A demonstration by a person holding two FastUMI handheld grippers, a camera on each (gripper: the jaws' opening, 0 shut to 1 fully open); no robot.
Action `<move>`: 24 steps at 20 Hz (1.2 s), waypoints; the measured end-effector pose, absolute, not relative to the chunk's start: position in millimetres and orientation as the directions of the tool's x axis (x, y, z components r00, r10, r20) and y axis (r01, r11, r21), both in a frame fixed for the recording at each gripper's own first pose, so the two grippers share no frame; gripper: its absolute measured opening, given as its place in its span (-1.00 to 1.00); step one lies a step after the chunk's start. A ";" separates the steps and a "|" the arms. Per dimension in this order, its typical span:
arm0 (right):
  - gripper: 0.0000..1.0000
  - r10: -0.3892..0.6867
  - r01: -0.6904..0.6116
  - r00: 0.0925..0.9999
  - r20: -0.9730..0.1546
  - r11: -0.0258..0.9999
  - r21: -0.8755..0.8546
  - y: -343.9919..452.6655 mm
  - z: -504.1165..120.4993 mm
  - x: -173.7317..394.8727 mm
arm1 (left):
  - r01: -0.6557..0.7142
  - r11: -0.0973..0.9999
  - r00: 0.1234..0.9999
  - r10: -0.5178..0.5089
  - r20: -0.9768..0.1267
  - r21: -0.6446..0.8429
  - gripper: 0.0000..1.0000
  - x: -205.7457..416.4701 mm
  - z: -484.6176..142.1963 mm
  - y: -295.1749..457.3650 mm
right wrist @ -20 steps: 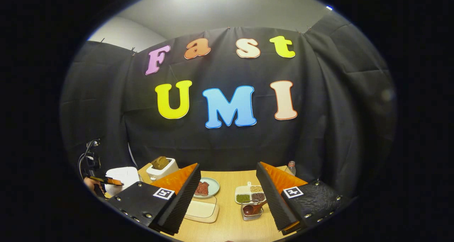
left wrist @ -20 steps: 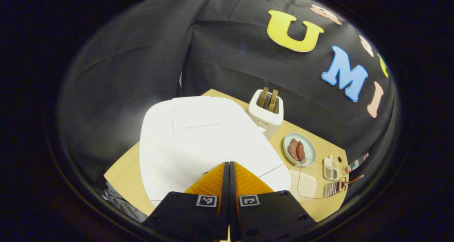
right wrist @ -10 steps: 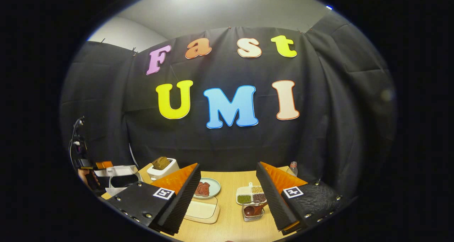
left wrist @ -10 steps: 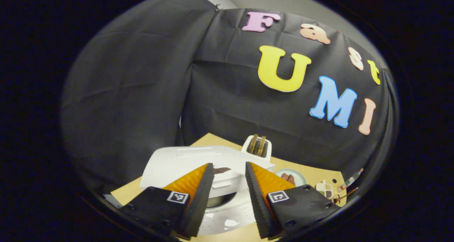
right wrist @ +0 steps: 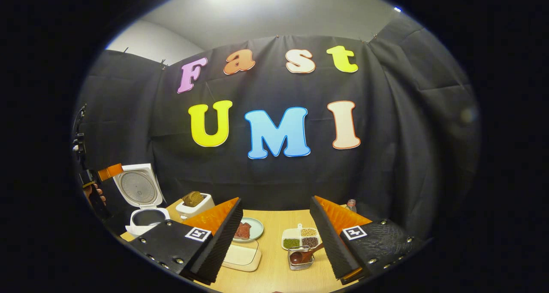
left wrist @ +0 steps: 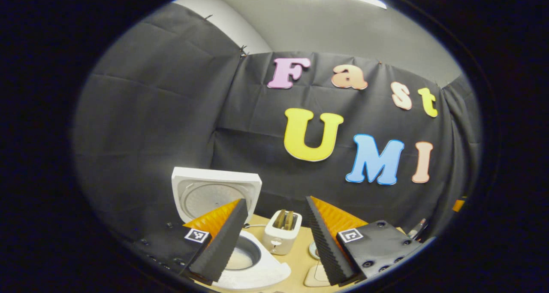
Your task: Close the left gripper, press the button to open the rice cooker; take a wooden spoon from the chopstick holder with the right hand, scoop a spoonful of rice and pour it into the rice cooker, then put the wooden spoon back into the chopstick holder.
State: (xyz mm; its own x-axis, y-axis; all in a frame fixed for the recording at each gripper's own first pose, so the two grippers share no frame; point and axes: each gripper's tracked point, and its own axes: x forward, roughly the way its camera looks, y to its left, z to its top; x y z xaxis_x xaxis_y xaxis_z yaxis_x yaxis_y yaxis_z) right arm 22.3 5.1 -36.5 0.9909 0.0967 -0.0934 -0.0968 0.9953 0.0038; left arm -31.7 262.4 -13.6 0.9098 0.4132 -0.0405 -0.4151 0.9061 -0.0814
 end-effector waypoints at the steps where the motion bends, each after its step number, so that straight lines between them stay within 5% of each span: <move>1: 0.92 0.094 -0.093 0.991 -0.091 0.996 0.006 3.0 -36.1 23.1 | -0.406 0.911 0.914 0.404 -0.042 -0.079 0.90 -30.9 -11.0 249.8; 10: 0.92 0.037 -0.036 0.996 -0.084 0.999 0.010 -31.4 -51.0 29.9 | -0.231 0.973 0.972 0.231 -0.031 -0.008 0.89 -19.3 -6.8 140.1; 24: 0.81 -0.036 0.052 0.984 -0.175 0.995 0.087 -91.9 -146.6 69.8 | -0.192 0.981 0.978 0.190 -0.088 -0.012 0.84 -17.5 -32.8 106.6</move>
State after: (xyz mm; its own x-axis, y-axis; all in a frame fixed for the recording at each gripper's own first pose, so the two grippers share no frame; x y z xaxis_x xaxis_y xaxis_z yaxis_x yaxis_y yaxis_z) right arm 69.8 -91.9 -146.6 0.9839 -0.0359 -0.1752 0.0519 0.9948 0.0873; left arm -17.5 106.6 -32.8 0.9778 0.1901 -0.0877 -0.1919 0.9813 -0.0122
